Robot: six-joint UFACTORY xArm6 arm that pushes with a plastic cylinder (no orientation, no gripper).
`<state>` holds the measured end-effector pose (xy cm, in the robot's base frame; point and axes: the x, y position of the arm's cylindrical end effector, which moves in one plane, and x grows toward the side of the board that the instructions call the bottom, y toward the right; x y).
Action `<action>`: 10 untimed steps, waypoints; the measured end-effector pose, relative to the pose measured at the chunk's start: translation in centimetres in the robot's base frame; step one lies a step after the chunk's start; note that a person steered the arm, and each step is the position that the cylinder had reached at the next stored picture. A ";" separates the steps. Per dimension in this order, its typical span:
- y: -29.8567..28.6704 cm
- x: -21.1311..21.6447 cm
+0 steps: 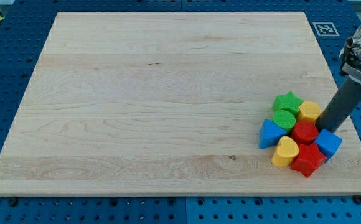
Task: Separate the red star from the group of blocks
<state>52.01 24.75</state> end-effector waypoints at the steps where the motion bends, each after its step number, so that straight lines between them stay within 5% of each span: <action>1: 3.0 1.0; 3: 3.1 6.6; 5: -3.0 9.4; 9: -10.9 -0.1; 10: -13.4 -6.1</action>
<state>45.95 11.34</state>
